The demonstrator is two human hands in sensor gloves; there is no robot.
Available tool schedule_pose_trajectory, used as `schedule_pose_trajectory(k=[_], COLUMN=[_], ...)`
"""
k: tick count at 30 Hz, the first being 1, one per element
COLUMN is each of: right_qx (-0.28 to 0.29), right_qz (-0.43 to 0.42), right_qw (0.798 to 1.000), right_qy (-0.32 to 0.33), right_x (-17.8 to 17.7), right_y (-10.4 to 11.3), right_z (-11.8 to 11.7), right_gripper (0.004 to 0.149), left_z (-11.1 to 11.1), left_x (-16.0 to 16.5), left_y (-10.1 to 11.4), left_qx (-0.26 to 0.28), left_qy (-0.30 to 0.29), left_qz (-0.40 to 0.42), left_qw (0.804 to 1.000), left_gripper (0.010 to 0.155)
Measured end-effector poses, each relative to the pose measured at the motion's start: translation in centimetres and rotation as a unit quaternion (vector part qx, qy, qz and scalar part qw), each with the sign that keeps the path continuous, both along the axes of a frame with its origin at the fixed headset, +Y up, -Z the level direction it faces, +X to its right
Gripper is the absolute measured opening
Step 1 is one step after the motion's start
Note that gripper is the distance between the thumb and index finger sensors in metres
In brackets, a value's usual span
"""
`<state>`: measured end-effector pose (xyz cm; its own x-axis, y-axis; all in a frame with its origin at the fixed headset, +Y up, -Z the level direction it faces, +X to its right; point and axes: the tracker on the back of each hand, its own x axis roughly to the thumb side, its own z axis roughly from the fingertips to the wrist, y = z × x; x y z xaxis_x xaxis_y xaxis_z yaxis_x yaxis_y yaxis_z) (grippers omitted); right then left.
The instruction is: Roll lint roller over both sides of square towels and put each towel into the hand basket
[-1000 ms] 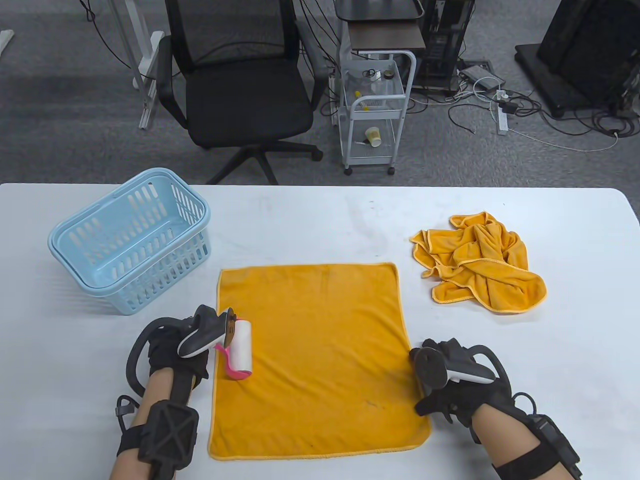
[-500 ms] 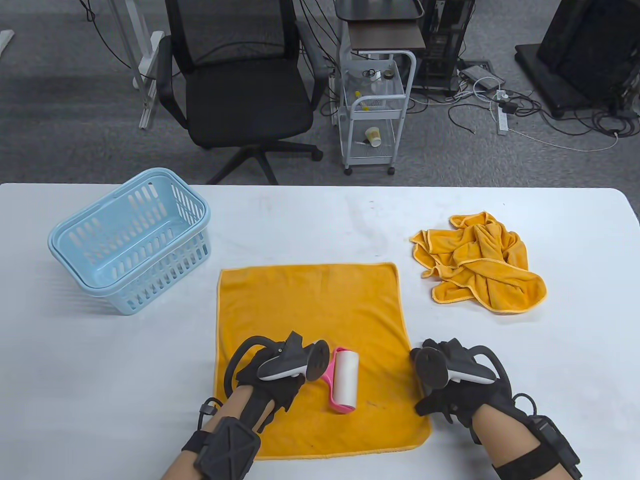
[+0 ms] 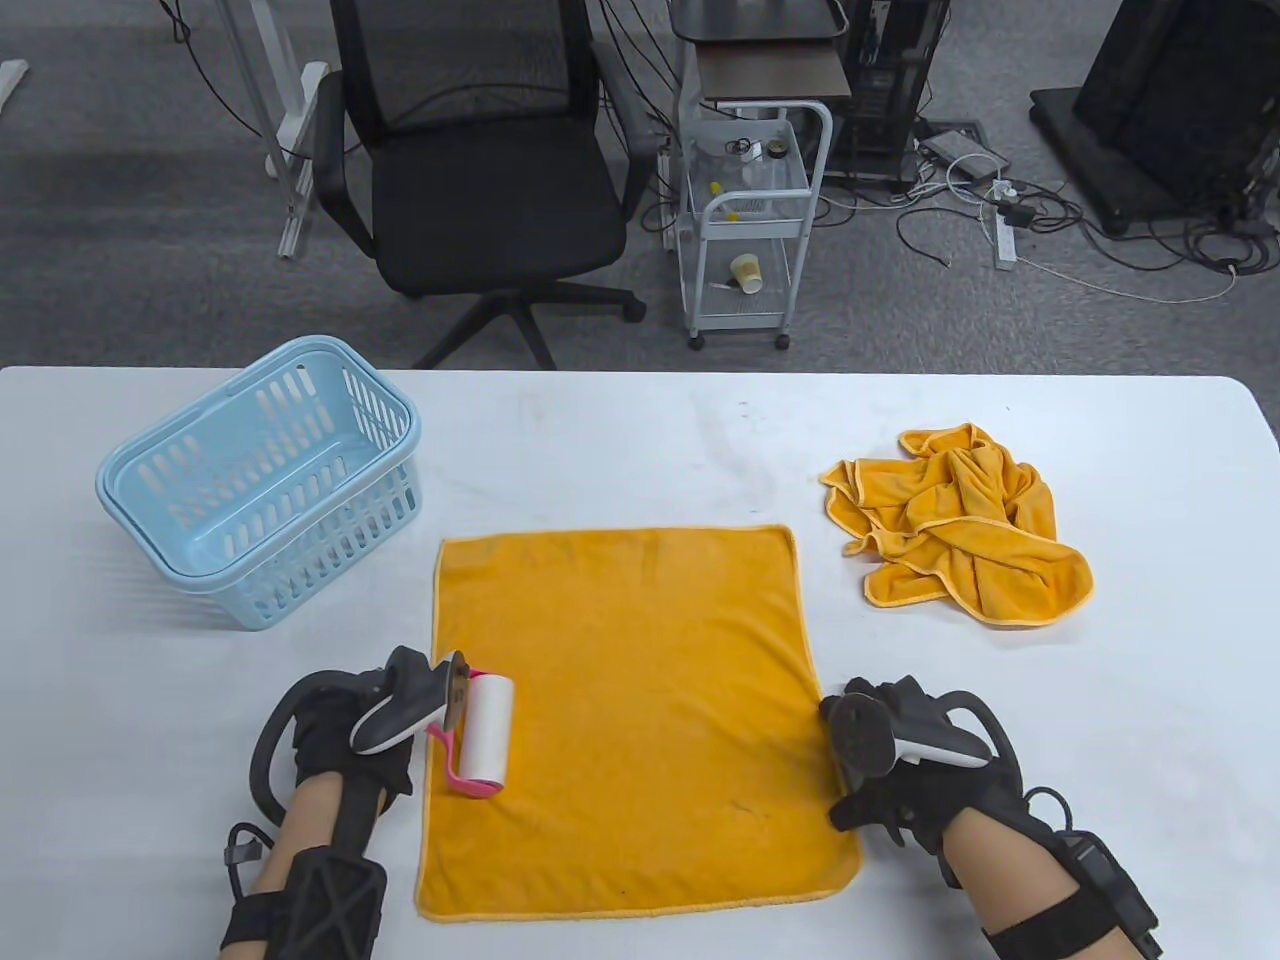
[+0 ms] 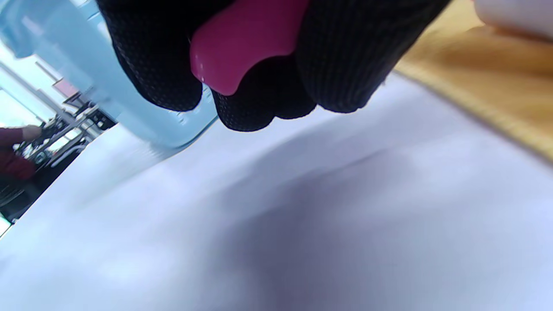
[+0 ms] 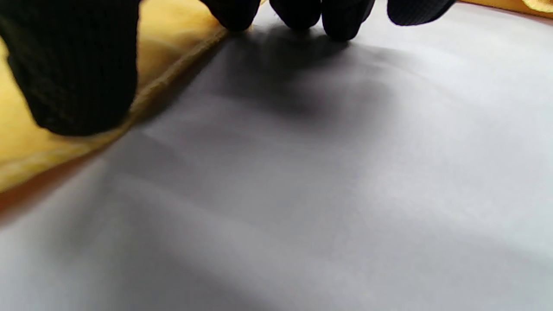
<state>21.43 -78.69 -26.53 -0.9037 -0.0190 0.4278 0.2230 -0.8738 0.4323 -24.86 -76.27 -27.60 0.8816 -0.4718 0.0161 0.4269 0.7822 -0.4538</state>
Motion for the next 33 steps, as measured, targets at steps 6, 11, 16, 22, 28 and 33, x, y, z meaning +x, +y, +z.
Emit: schedule_pose_trajectory(k=[6, 11, 16, 22, 28, 33], right_qx=[-0.001, -0.003, -0.004, -0.004, -0.004, -0.004], right_qz=[-0.002, -0.007, -0.01, -0.009, -0.009, -0.01], right_qw=[1.0, 1.0, 1.0, 1.0, 1.0, 1.0], right_qy=[-0.002, -0.005, -0.006, -0.006, -0.008, -0.007], right_x=[0.0, 0.1, 0.1, 0.1, 0.1, 0.1], right_y=[0.0, -0.1, -0.1, -0.1, -0.1, -0.1], right_z=[0.0, 0.0, -0.1, -0.1, -0.1, -0.1], right_gripper=[0.105, 0.105, 0.105, 0.105, 0.105, 0.105], left_z=[0.0, 0.1, 0.1, 0.4, 0.7, 0.8], left_x=[-2.0, -3.3, -5.5, -8.8, -11.6, -12.2], left_y=[-0.5, -0.4, 0.6, 0.7, -1.0, -2.3], left_qx=[-0.007, 0.012, 0.071, 0.103, 0.095, 0.085], left_qy=[0.018, 0.016, 0.036, 0.093, 0.165, 0.194], left_qz=[0.07, 0.155, 0.264, 0.344, 0.351, 0.313], left_qw=[0.997, 0.988, 0.961, 0.929, 0.917, 0.926], left_gripper=[0.039, 0.043, 0.046, 0.058, 0.057, 0.057])
